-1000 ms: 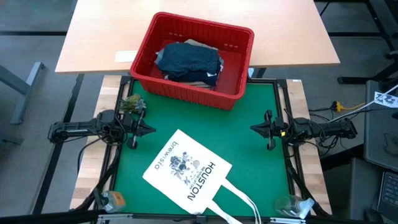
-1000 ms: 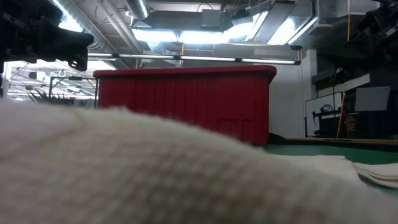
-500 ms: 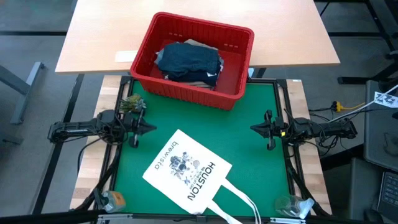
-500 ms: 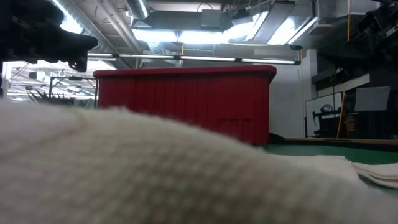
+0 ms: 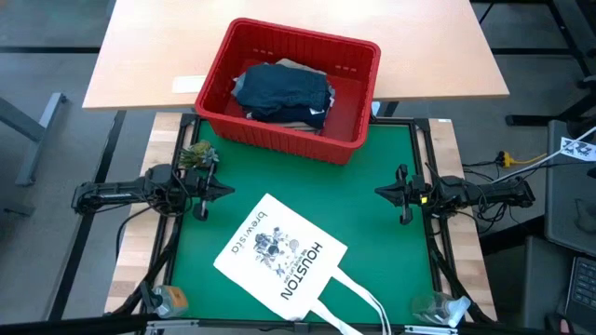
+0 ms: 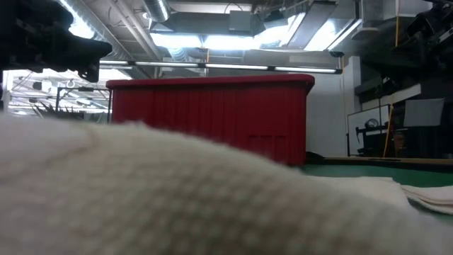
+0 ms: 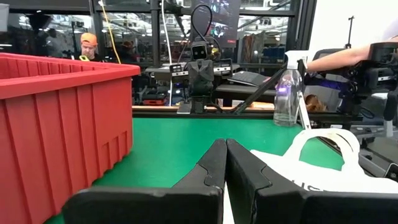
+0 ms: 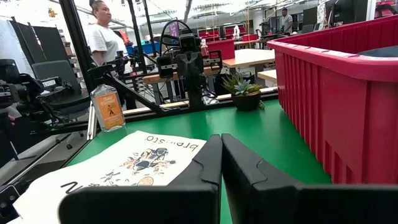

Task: Fold Laundry from Bin
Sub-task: Return to Home Position

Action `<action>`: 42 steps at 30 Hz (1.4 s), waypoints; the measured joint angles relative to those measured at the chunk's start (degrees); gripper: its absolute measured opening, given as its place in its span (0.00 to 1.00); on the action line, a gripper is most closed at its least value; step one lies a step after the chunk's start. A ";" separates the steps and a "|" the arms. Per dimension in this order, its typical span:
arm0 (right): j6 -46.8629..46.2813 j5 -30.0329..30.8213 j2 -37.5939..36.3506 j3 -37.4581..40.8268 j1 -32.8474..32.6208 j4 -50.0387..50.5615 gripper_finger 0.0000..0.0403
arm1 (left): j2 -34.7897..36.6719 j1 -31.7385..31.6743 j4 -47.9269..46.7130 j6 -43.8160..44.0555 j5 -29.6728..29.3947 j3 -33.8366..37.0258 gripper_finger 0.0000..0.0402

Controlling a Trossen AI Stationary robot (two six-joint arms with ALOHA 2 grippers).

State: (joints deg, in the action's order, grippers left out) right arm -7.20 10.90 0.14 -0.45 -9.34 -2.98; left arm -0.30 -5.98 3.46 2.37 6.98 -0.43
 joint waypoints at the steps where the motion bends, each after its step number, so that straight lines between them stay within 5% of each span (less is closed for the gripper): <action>1: 0.01 0.00 0.00 0.00 0.00 0.00 0.02 | -0.01 0.00 0.00 -0.01 -0.07 0.00 0.00; 10: 0.02 0.00 0.00 0.00 0.00 0.00 0.02 | -0.06 0.00 -1.49 -0.02 -1.21 0.00 0.00; 17: 0.02 0.00 0.00 0.00 0.00 0.02 0.02 | -0.06 -0.01 -2.43 -0.35 -9.84 0.00 0.00; 42: 0.01 -0.02 0.00 0.01 0.00 0.00 0.02 | -0.06 0.00 -2.47 -1.49 -9.68 0.00 0.00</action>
State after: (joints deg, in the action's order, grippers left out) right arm -7.19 10.87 0.14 -0.44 -9.34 -2.98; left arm -0.36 -5.98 0.99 0.89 -2.69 -0.43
